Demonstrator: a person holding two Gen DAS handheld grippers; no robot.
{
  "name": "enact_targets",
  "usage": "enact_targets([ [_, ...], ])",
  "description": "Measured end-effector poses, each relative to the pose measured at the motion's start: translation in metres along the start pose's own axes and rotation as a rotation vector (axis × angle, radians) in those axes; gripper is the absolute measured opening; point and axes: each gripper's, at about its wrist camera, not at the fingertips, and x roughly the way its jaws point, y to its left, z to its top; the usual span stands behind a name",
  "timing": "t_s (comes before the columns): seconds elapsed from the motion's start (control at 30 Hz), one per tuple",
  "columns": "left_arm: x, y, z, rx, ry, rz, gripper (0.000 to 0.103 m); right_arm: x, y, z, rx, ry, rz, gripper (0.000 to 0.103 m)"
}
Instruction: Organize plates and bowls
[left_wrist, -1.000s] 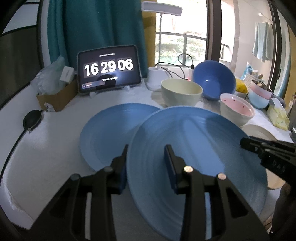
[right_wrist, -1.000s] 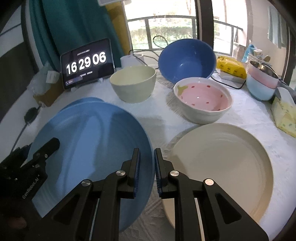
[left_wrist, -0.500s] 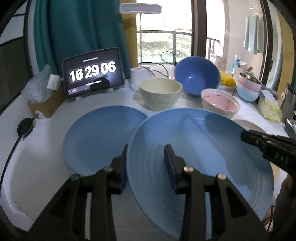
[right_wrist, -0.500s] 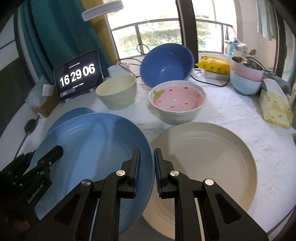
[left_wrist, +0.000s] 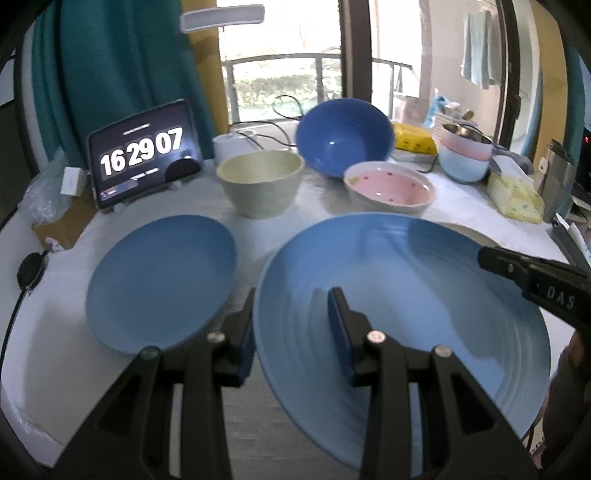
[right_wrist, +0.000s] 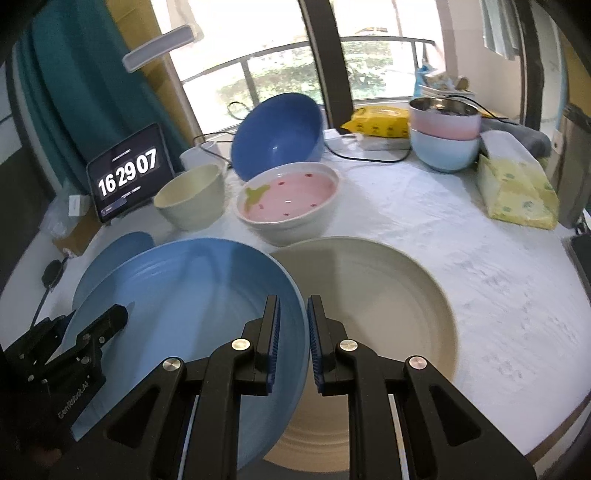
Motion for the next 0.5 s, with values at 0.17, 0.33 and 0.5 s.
enact_targets([
  [0.17, 0.005, -0.025, 0.002, 0.034, 0.014, -0.032, 0.037, -0.006, -0.026, -0.003, 0.034, -0.004, -0.026, 0.017],
  [0.33, 0.008, -0.046, 0.002, 0.069, 0.022, -0.055, 0.037, -0.010, -0.050, -0.005, 0.071, -0.012, -0.047, 0.017],
  [0.5, 0.013, -0.062, 0.003, 0.100, 0.029, -0.069, 0.037, -0.010, -0.066, -0.005, 0.095, -0.016, -0.063, 0.017],
])
